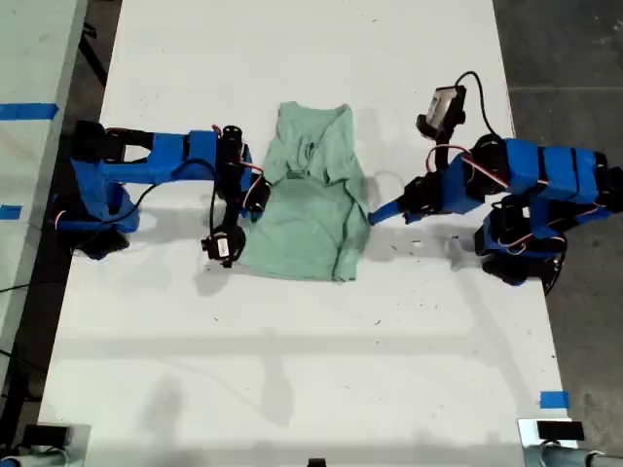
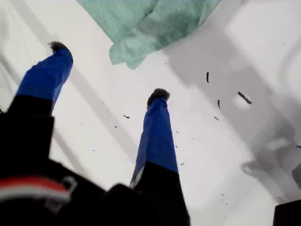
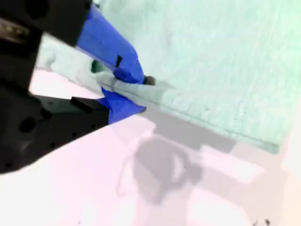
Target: Fold tshirt
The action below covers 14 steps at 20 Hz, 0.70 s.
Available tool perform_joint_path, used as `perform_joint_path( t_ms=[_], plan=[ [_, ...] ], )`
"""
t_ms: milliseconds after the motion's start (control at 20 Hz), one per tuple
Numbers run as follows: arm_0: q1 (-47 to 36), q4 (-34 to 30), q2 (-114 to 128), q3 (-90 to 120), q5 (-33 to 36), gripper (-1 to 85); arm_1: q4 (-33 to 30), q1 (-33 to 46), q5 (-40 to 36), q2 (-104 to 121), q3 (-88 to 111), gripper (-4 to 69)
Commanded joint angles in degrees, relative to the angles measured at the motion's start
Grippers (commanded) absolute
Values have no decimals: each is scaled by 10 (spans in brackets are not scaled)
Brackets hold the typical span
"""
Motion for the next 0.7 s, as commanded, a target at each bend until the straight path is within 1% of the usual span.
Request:
perform_joint_path(
  t_ms=[0, 50, 250, 300, 350, 400, 450, 650],
  plan=[
    [-11, -64, -11, -94, 54, 0, -19, -8, 4, 27, 0, 301],
    [-8, -92, -44, -121, 69, 0, -19, -8, 5, 30, 2, 300],
    [-6, -155, -256, -261, 91, 8, -19, -12, 11, 39, 8, 300],
    [-6, -178, -287, -262, 89, 82, -19, -14, 14, 40, 11, 300],
    [-6, -193, -311, -262, 89, 221, -20, -16, 18, 42, 13, 300],
    [-7, -192, -324, -262, 82, 267, -20, -18, 20, 45, 16, 300],
    [-8, -173, -323, -261, 76, 280, -20, -19, 21, 47, 17, 300],
    [-2, -21, -185, -248, 59, 277, -20, -21, 23, 54, 21, 300]
  ],
)
